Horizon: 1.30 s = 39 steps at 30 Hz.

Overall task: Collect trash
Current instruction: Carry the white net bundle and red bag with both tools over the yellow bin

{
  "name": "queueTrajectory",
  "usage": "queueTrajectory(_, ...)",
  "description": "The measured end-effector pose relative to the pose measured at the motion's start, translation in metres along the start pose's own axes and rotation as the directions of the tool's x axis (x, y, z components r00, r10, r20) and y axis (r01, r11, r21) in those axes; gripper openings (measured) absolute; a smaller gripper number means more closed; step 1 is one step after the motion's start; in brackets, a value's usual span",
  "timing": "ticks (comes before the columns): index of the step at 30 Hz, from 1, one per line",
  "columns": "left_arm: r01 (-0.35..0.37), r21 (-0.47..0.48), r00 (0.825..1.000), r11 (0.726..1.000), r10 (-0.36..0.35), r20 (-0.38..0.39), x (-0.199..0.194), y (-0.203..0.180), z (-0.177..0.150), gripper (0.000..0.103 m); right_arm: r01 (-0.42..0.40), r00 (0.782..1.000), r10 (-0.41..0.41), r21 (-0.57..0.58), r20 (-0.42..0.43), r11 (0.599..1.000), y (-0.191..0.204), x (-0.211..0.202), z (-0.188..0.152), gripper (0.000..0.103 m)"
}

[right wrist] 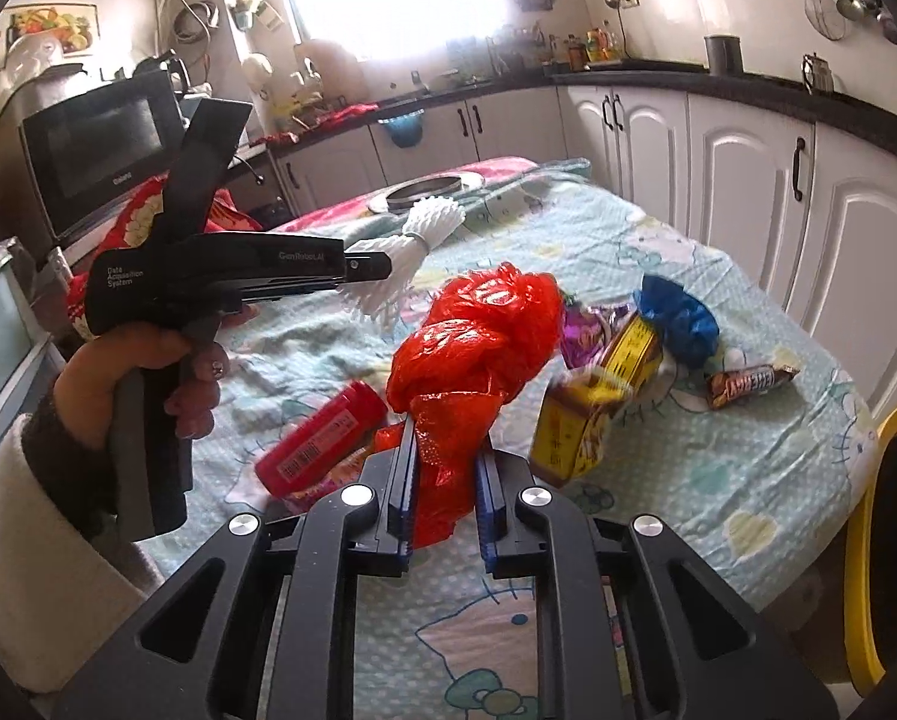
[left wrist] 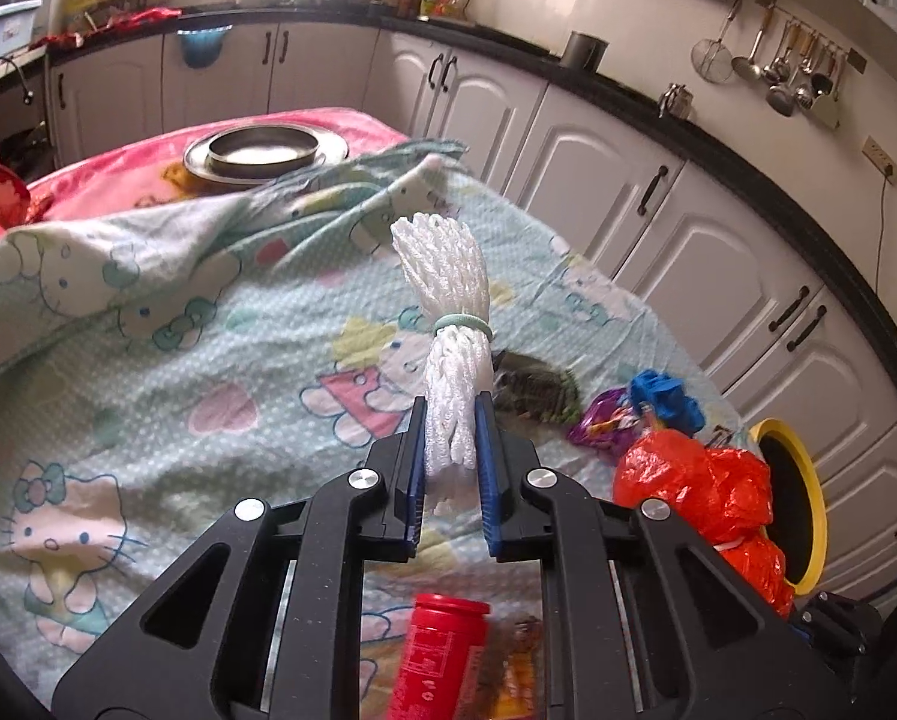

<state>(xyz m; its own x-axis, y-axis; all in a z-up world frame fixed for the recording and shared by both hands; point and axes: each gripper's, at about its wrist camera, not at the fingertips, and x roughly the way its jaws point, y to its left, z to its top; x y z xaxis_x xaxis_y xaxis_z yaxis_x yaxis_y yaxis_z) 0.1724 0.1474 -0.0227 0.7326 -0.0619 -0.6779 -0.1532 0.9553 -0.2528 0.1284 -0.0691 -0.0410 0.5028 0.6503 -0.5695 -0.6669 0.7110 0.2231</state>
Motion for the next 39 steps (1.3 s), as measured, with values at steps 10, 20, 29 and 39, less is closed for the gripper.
queueTrajectory(10, 0.043, 0.052, 0.997, 0.998, -0.046, 0.06, -0.024, -0.031, 0.003, 0.009, 0.036, 0.995, -0.036, 0.001, 0.091, 0.999, -0.007, -0.034, 0.013, 0.015)
queueTrajectory(20, 0.095, 0.121, 0.992, 0.988, -0.105, 0.073, -0.033, -0.072, -0.001, 0.009, 0.098, 0.983, -0.104, 0.05, 0.149, 0.994, -0.033, -0.069, 0.011, 0.015)
queueTrajectory(29, 0.142, 0.192, 0.985, 0.971, -0.158, 0.069, -0.034, -0.113, -0.005, 0.009, 0.154, 0.968, -0.171, 0.099, 0.184, 0.983, -0.057, -0.096, 0.004, 0.015)
queueTrajectory(39, 0.191, 0.254, 0.976, 0.948, -0.211, 0.053, -0.033, -0.154, -0.015, 0.009, 0.23, 0.941, -0.261, 0.157, 0.216, 0.96, -0.084, -0.128, -0.004, 0.015)
